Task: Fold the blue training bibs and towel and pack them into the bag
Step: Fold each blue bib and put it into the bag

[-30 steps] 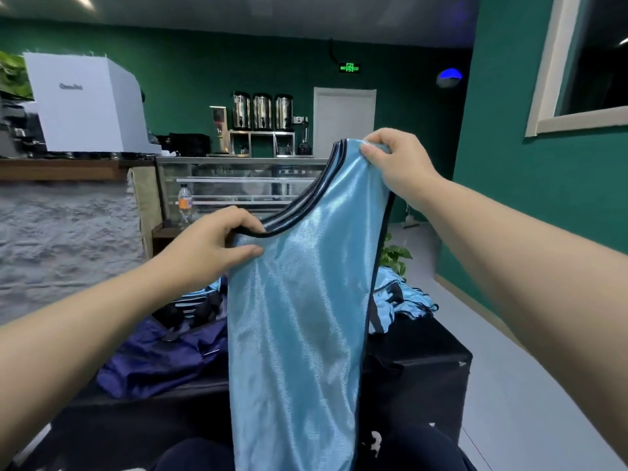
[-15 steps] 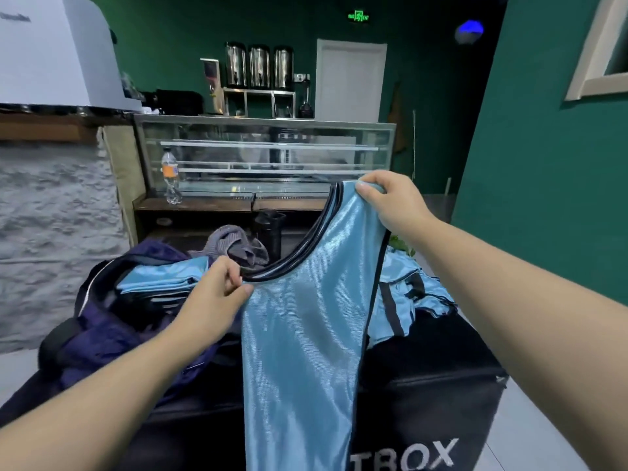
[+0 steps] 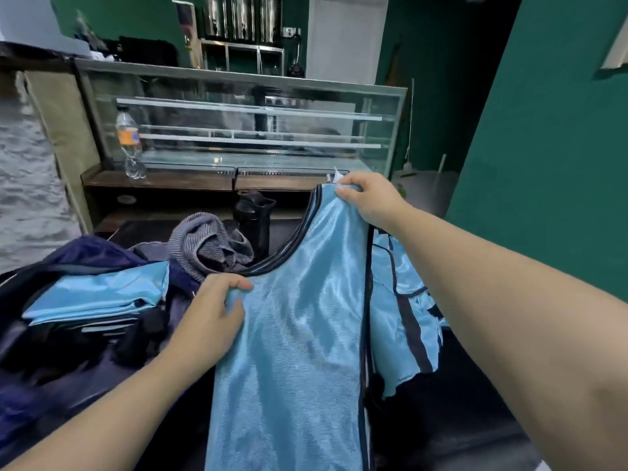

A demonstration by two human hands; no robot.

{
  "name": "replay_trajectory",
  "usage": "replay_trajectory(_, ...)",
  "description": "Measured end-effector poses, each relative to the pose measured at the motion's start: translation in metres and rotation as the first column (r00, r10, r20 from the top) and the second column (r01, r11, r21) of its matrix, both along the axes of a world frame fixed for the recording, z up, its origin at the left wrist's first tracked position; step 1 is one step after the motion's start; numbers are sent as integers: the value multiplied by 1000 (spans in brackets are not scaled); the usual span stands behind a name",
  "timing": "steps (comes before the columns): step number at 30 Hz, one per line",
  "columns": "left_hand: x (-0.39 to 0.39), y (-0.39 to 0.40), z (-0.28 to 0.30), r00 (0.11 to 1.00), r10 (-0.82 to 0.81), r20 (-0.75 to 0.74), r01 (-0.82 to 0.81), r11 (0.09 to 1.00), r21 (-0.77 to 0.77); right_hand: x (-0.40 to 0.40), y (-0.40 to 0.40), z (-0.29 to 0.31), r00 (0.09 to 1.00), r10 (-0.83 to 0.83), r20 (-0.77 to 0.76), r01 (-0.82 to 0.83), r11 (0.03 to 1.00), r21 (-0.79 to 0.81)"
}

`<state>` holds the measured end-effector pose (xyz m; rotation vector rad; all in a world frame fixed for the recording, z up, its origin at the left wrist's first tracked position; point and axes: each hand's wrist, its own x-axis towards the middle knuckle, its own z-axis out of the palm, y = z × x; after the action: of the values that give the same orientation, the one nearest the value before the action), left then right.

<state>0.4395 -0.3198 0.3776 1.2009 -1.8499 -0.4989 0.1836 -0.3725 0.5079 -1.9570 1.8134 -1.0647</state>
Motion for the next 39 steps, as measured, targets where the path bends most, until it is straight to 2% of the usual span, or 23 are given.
replay_trajectory(5,1,-37,-26,995,82,52,-75,991,-113,5,-55,-35,992,-123,-29,120,988,-96)
replay_trajectory(11,12,-56,-80,997,72,38,-75,994,82,9,-78,-103,987,-155,-47,154,988,-30)
replay_trajectory(14,9,-61,-96,992,130,-5,-126,970,206,8,-74,-120,988,-146,-56,146,989,-3)
replay_trajectory(22,13,-67,-109,993,109,35,-114,937,331,20,-11,-125,997,-14,-73,5,993,-122)
replay_trajectory(26,15,-70,-108,997,60,55,-77,924,376,27,32,-134,970,108,-217,-133,986,-101)
replay_trajectory(31,18,-72,-107,997,70,28,-75,901,427,36,74,-166,870,206,-447,-280,954,-105)
replay_trajectory(36,14,-69,-107,996,81,31,-86,906,414,38,112,-209,787,255,-562,-346,936,-61)
replay_trajectory(39,14,-68,-107,995,88,39,-97,909,406,41,130,-224,744,243,-623,-332,943,-30)
